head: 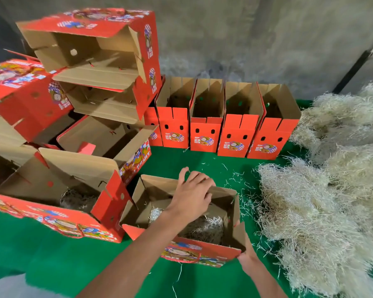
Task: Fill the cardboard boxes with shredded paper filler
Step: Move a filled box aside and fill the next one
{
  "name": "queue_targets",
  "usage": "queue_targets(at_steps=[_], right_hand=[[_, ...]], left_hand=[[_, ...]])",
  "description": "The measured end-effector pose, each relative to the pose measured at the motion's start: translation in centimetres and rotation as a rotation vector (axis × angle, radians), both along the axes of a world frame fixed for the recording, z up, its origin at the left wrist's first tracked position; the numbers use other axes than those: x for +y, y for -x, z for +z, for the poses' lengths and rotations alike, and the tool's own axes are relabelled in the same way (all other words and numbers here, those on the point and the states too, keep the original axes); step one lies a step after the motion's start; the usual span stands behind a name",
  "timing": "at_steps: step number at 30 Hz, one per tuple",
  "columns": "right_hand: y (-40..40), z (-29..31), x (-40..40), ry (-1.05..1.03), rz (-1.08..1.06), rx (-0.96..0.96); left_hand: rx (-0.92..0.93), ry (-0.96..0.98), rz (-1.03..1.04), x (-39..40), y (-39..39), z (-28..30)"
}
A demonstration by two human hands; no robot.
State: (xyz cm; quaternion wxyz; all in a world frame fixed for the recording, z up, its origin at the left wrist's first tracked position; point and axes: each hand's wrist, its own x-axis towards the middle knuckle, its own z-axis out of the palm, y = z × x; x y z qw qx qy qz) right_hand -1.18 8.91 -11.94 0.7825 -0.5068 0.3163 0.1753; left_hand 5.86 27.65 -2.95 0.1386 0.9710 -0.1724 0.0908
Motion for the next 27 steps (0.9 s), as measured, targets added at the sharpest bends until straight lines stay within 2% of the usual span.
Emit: queue_targets(at_steps=[2,7,20,24,27], right_hand=[[-0.1,-0.1,1.8,0.024,0.028,0.016],[-0.6,1.1,7.5,0.176,0.204,-0.087],[-1.9,1.9,15.6,0.138,0.331,-0.207],[-1.6,2.0,17.9,0.219,0.386,-0.208],[-1.5,1.0,18.2,0.271,0.422,-0.189]], left_hand=[[0.019,-0.004,0.020,1.2,0.0,0.2],[0.075,-0.005,0.091,5.0,0.1,0.7],[0.093,0.009,0.243,11.8,0.3,1.7],[0.112,0.044,0.240,13.3,0.4,1.9],[0.115,0.170,0.236,14.0,-0.1,2.8]])
